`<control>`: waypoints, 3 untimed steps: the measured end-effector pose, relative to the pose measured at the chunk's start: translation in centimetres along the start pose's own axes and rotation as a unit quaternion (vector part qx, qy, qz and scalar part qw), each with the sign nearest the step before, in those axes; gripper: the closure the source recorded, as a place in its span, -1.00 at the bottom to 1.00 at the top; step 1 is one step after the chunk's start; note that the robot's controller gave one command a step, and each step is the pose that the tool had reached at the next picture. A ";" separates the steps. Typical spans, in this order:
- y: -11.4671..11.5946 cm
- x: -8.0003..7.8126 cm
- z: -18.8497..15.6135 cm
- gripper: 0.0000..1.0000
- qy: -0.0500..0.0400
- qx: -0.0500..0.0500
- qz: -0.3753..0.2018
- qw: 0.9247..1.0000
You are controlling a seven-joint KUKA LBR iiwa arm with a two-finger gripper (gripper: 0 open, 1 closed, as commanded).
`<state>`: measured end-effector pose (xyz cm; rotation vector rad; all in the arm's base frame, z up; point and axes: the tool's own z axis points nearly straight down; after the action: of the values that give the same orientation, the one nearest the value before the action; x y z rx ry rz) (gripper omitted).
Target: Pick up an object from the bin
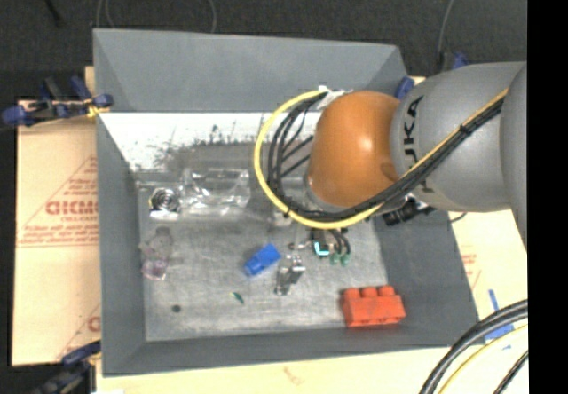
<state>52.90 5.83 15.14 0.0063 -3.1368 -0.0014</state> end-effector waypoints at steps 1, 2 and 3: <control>-1.2 -4.8 7.1 -1.00 -0.005 0.001 -0.094 0.996; -1.2 -4.8 7.0 1.00 -0.006 0.000 -0.092 0.996; -1.1 -4.8 7.0 -1.00 -0.005 0.000 -0.092 0.996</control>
Offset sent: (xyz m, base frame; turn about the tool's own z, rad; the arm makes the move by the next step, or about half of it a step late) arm 0.0462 -0.0106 -0.0715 -0.1894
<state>57.65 4.71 8.07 0.2959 -3.1331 -0.0027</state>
